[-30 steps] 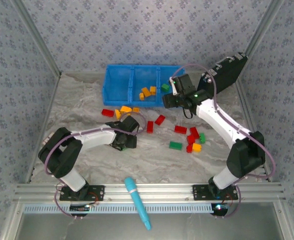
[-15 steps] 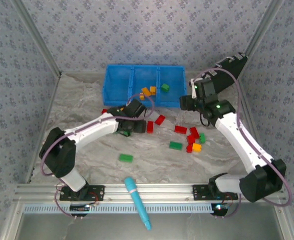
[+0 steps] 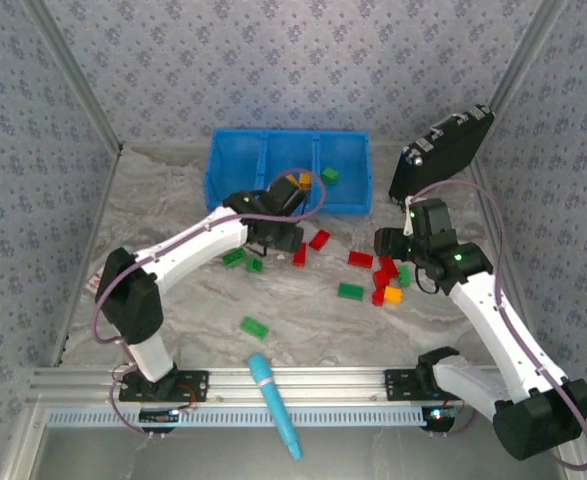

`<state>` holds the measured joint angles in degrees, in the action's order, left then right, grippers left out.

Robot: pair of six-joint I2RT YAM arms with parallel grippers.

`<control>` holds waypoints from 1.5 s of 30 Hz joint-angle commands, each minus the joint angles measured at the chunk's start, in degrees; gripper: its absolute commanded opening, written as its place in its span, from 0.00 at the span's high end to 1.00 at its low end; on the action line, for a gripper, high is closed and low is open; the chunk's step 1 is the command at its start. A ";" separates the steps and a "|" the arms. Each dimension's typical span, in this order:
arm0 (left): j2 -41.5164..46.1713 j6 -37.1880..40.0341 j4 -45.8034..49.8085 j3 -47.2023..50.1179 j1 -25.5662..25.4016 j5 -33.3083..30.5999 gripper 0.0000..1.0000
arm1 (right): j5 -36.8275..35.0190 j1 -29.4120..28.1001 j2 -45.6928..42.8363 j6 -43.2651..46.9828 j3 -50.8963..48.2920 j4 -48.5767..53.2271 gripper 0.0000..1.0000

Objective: Sort the legos into containers by color
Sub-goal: Pick up the lego from the middle-left of the table.

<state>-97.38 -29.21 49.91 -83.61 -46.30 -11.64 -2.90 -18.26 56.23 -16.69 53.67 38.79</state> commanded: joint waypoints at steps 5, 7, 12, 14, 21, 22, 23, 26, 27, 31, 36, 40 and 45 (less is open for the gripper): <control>17.77 -28.36 2.69 20.63 -2.83 1.28 0.20 | 3.36 -2.74 1.37 -5.02 -3.56 -2.84 0.25; 21.47 -36.61 -0.80 26.83 -3.95 2.02 0.20 | 3.58 -3.50 2.01 -4.85 -3.87 -4.02 0.25; 25.58 -57.43 -12.60 39.41 -8.65 2.05 0.21 | 2.97 -5.30 3.48 -4.51 -3.33 -5.95 0.25; 24.71 -63.75 -14.12 40.54 -11.96 -0.70 0.21 | 3.00 -5.74 3.79 -4.25 -2.94 -6.16 0.25; 19.77 -74.60 -17.30 41.29 -16.82 -1.29 0.22 | 4.27 -6.25 4.85 -3.05 -2.16 -6.35 0.25; 19.02 -76.03 -18.71 41.99 -17.19 -0.68 0.23 | 4.40 -6.38 4.90 -2.87 -2.03 -6.27 0.25; 18.30 -77.10 -19.88 42.53 -17.61 -0.38 0.24 | 4.49 -6.42 4.86 -2.67 -1.99 -6.05 0.25; 16.44 -78.54 -20.07 42.27 -18.39 0.01 0.25 | 4.36 -6.48 4.46 -1.88 -1.59 -5.20 0.25; 16.06 -78.66 -19.63 42.07 -18.47 0.15 0.26 | 4.05 -6.48 4.29 -1.56 -1.48 -4.92 0.25; 14.96 -79.05 -19.24 41.56 -18.67 1.25 0.28 | 3.34 -6.11 3.64 -0.61 -1.11 -4.60 0.24; 13.61 -79.25 -18.58 40.86 -19.35 4.85 0.29 | 3.84 -5.48 3.71 -0.19 -1.23 -4.60 0.24; 15.06 -78.59 -15.75 39.30 -19.51 4.81 0.27 | 4.02 -5.21 3.89 0.25 -1.32 -4.69 0.24; 16.00 -77.08 -11.85 37.35 -19.44 4.89 0.25 | 3.74 -5.02 3.91 0.38 -2.02 -5.43 0.24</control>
<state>-81.01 -105.21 32.99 -45.69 -65.06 -10.50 0.91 -23.59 60.75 -17.21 50.81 32.77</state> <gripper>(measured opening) 0.748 0.758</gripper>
